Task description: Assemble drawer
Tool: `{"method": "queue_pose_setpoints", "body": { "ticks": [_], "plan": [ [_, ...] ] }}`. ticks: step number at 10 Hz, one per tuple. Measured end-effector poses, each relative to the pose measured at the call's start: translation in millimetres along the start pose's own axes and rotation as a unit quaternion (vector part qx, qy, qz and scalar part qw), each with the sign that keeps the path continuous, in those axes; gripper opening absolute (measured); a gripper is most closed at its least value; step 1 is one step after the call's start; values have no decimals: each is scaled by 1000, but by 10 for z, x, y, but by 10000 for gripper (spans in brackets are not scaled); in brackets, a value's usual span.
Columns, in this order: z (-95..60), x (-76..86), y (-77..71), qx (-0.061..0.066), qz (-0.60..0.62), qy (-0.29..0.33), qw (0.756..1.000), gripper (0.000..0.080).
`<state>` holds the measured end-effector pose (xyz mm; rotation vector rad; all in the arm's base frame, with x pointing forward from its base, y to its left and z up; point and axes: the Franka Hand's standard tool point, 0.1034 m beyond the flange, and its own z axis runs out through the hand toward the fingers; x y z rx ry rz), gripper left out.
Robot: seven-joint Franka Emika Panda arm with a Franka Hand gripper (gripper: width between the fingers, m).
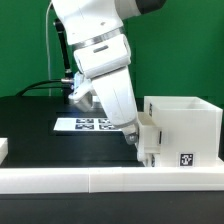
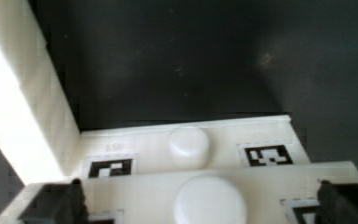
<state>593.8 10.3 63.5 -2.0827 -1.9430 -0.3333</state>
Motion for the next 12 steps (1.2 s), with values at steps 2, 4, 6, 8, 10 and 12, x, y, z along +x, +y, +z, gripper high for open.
{"method": "queue_pose_setpoints", "body": {
  "ticks": [2, 4, 6, 8, 10, 12],
  "plan": [
    [0, 2, 1, 1, 2, -7, 1000, 649],
    [2, 10, 15, 1, -25, -22, 999, 649],
    [-1, -51, 64, -8, -104, -45, 994, 649],
    [-1, -54, 66, -9, -96, -46, 994, 649],
    [5, -2, 88, -14, -105, -45, 993, 649],
    [5, 1, 96, -17, -115, -49, 992, 649]
  ]
}}
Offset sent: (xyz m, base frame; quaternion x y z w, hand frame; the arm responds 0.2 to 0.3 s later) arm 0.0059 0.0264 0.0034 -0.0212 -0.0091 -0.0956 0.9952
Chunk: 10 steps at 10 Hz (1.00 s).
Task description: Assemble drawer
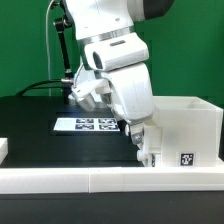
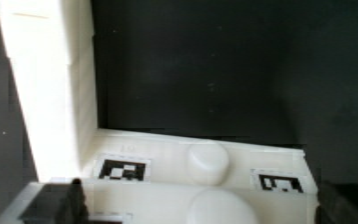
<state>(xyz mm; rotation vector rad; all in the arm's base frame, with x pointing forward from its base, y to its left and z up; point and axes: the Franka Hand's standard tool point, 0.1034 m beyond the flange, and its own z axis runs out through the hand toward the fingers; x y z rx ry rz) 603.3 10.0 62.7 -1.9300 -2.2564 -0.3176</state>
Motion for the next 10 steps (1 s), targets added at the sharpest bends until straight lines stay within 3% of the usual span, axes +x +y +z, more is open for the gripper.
{"method": "queue_pose_setpoints", "body": {
  "ticks": [2, 10],
  "plan": [
    [25, 2, -12, -6, 9, -7, 1000, 649],
    [22, 10, -45, -3, 27, -7, 1000, 649]
  ]
}}
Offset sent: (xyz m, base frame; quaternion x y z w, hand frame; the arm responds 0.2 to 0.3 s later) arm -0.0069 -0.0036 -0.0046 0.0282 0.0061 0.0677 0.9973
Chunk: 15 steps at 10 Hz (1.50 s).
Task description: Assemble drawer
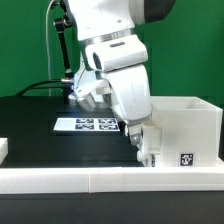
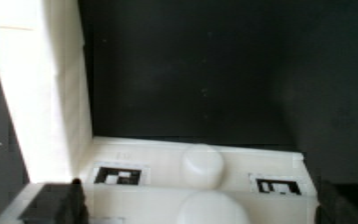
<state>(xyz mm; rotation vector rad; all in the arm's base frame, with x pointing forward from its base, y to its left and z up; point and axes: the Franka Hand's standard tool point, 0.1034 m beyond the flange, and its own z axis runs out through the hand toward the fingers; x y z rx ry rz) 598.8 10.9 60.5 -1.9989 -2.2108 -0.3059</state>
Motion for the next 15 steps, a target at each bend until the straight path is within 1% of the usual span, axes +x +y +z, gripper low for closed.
{"method": "queue_pose_setpoints", "body": {
  "ticks": [2, 5, 6, 8, 9, 10, 12, 13, 15],
  "plan": [
    [8, -1, 1, -1, -2, 0, 1000, 649],
    [25, 15, 38, -13, -4, -6, 1000, 649],
    [37, 20, 21, -11, 23, -5, 1000, 649],
    [36, 3, 19, -11, 23, -5, 1000, 649],
    [33, -10, 19, -12, 20, -5, 1000, 649],
    [5, -80, 25, -14, 7, -6, 1000, 649],
    [-50, -136, 55, -19, -2, -8, 1000, 649],
    [-69, -126, 83, -21, -5, -8, 1000, 649],
    [-57, -12, 113, -21, 5, -7, 1000, 649]
  ]
}}
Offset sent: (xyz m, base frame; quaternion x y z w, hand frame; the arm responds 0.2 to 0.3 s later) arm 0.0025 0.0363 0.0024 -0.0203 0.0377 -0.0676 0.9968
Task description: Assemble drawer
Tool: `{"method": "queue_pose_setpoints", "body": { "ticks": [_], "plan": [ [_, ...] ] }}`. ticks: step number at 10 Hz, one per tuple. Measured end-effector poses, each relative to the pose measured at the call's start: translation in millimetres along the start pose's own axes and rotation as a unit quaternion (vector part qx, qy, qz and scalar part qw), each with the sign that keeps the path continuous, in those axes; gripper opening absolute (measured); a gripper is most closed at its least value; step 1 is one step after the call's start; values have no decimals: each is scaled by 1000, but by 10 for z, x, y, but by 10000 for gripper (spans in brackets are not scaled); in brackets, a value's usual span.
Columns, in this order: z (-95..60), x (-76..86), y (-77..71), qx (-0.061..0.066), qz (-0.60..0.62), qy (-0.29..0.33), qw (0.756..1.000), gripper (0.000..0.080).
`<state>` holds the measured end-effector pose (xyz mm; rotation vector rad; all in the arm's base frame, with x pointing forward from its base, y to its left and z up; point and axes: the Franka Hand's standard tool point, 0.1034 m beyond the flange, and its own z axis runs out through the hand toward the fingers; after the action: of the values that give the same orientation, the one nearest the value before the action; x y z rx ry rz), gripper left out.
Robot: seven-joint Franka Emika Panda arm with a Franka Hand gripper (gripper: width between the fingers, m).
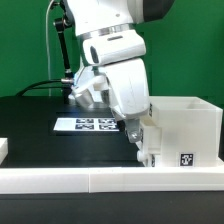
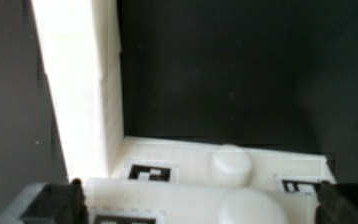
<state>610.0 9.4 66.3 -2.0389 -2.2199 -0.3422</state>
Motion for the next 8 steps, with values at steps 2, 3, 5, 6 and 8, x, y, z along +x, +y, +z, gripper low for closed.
{"method": "queue_pose_setpoints", "body": {
  "ticks": [2, 3, 5, 6, 8],
  "plan": [
    [18, 66, 4, 0, 20, -1, 1000, 649],
    [45, 125, -1, 0, 36, 0, 999, 649],
    [46, 105, -5, 0, 37, 0, 999, 649],
    [57, 132, -8, 1, 37, 1, 999, 649],
    [81, 252, -5, 2, 33, 3, 999, 649]
  ]
}}
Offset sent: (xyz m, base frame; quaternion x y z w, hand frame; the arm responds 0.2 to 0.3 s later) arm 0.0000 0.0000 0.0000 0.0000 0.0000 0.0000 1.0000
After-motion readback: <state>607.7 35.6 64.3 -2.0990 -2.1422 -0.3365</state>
